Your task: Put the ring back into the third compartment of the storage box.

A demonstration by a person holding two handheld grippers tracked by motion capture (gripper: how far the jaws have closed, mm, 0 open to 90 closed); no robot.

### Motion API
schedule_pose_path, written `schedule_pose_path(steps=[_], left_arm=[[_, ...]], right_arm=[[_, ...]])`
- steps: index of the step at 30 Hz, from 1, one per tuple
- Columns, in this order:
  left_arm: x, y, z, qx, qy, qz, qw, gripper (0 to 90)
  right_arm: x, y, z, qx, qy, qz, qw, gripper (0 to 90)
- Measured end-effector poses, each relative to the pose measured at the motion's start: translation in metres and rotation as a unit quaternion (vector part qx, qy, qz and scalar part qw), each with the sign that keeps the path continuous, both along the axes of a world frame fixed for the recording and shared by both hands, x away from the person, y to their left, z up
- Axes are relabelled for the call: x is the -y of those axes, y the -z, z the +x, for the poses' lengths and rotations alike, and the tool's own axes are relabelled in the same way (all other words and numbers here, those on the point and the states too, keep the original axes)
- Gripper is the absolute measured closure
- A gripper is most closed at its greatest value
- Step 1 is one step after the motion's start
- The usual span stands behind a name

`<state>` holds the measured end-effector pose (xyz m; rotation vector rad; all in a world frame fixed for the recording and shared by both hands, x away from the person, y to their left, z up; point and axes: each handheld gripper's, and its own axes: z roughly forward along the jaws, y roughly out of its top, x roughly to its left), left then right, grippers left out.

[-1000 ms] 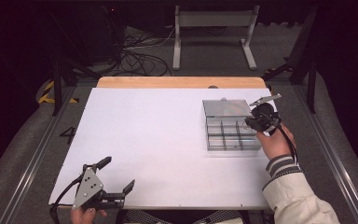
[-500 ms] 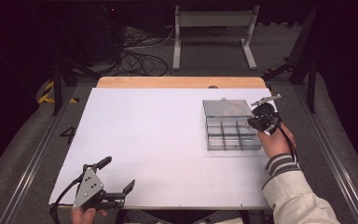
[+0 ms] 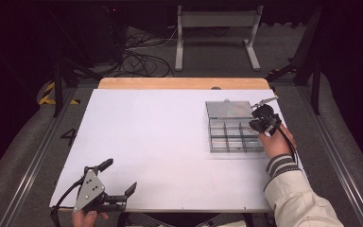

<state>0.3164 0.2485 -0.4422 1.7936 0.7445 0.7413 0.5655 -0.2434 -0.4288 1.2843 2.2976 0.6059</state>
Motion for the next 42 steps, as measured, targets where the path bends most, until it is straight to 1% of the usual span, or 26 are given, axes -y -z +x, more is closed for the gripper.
schedule_pose_path(steps=[9, 15, 22, 24, 33, 38, 40, 42], left_arm=[[0.000, 0.000, 0.000, 0.000, 0.000, 0.000, 1.0000, 1.3], [0.000, 0.000, 0.000, 0.000, 0.000, 0.000, 1.0000, 1.3], [0.000, 0.000, 0.000, 0.000, 0.000, 0.000, 1.0000, 1.3], [-0.001, 0.000, 0.000, 0.004, 0.001, 0.004, 1.0000, 1.3], [-0.001, -0.001, 0.000, 0.005, 0.001, 0.005, 1.0000, 1.3], [-0.001, 0.000, 0.000, 0.002, 0.001, 0.003, 1.0000, 1.3], [-0.001, 0.000, 0.000, 0.002, 0.001, 0.003, 1.0000, 1.3], [-0.001, 0.000, 0.000, 0.002, 0.000, 0.003, 1.0000, 1.3]], right_arm=[[-0.003, 0.006, 0.004, -0.012, 0.002, -0.008, 0.9999, 86.5], [-0.005, 0.010, 0.006, -0.018, -0.001, -0.017, 0.9997, 86.4], [-0.007, 0.013, 0.009, -0.020, -0.004, -0.020, 0.9996, 85.7], [-0.007, 0.013, 0.009, -0.011, -0.004, -0.024, 0.9997, 78.5], [-0.006, 0.008, 0.006, 0.003, -0.008, -0.015, 0.9999, 73.8], [-0.006, 0.002, 0.001, 0.014, -0.013, 0.000, 0.9998, 65.3], [-0.006, -0.002, -0.002, 0.016, -0.017, 0.013, 0.9996, 59.1], [-0.007, -0.005, -0.005, 0.020, -0.020, 0.021, 0.9994, 55.7]])
